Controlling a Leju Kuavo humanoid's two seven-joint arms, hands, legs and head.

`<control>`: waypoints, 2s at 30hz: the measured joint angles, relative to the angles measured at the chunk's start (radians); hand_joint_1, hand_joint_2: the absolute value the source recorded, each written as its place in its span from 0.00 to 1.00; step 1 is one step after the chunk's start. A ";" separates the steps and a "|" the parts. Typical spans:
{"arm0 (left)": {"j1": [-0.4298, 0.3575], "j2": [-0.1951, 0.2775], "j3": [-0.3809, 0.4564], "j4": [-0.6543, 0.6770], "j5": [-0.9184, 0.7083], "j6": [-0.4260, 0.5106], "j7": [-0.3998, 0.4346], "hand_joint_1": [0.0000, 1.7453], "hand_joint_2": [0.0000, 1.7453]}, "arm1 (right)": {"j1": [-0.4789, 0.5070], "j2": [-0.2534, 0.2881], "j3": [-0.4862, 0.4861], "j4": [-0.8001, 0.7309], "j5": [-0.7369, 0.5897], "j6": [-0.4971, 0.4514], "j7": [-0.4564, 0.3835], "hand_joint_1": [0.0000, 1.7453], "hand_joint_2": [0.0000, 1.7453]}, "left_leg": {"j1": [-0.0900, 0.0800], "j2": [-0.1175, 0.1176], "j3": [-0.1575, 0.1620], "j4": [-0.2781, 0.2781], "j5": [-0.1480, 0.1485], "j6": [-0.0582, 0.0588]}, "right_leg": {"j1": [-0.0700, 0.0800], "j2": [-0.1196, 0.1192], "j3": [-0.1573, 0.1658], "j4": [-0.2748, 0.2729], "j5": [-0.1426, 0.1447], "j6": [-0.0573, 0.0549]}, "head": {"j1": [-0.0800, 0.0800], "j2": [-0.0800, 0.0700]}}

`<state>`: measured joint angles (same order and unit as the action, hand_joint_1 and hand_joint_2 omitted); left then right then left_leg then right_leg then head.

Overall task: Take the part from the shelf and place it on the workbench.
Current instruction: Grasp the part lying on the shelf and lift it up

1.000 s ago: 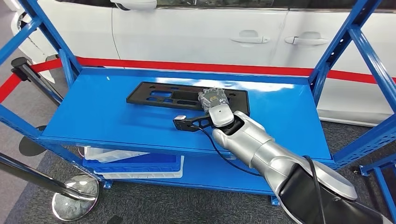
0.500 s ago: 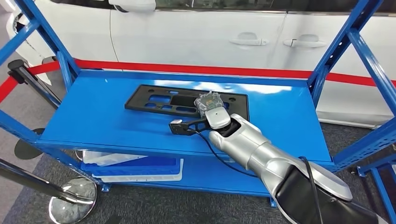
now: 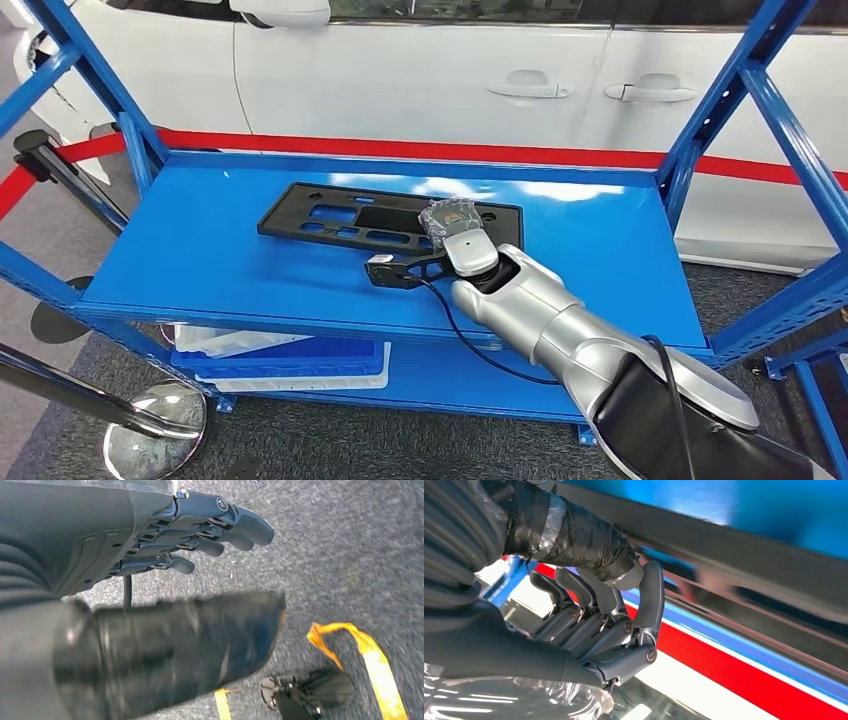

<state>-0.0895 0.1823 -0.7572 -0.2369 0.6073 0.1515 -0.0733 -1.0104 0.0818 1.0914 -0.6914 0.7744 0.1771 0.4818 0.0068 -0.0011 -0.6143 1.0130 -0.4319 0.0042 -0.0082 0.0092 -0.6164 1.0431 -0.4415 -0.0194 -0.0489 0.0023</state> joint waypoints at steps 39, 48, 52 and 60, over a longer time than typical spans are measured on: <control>0.002 -0.028 0.002 0.000 0.051 0.150 -0.043 0.00 1.00 | 0.019 -0.101 -0.067 -0.518 0.355 -0.290 0.045 1.00 1.00 | 0.007 -0.001 -0.068 0.222 -0.118 -0.018 | 0.001 -0.003 -0.029 0.006 0.022 -0.022 | -0.016 0.000; 0.001 -0.033 0.001 0.000 0.060 0.095 -0.084 0.00 1.00 | 0.026 -0.107 -0.093 -0.624 0.393 -0.252 0.042 0.00 1.00 | -0.002 0.003 0.056 -0.022 -0.028 0.028 | 0.005 -0.005 -0.053 0.038 0.010 0.016 | -0.013 0.000; 0.000 -0.034 0.001 0.000 0.088 -0.003 -0.150 0.00 1.00 | 0.044 -0.112 -0.095 -0.628 0.322 -0.113 0.032 0.00 1.00 | 0.001 0.006 0.041 -0.024 -0.016 0.037 | 0.002 -0.005 -0.136 0.250 -0.102 0.027 | -0.010 0.000; -0.001 -0.033 0.001 0.000 0.109 -0.047 -0.168 0.00 0.25 | 0.062 -0.114 -0.088 -0.614 0.261 -0.041 0.028 0.00 1.00 | -0.002 0.002 0.004 0.024 -0.026 0.006 | -0.004 -0.002 -0.012 0.026 -0.015 0.012 | -0.012 0.000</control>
<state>-0.0907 0.1492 -0.7561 -0.2365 0.7158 0.1046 -0.2417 -0.9487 -0.0318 1.0035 -1.3056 1.0350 0.1359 0.5095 0.0051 0.0005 -0.6104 1.0365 -0.4583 0.0104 -0.0122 0.0068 -0.6282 1.0694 -0.4562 -0.0076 -0.0613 0.0023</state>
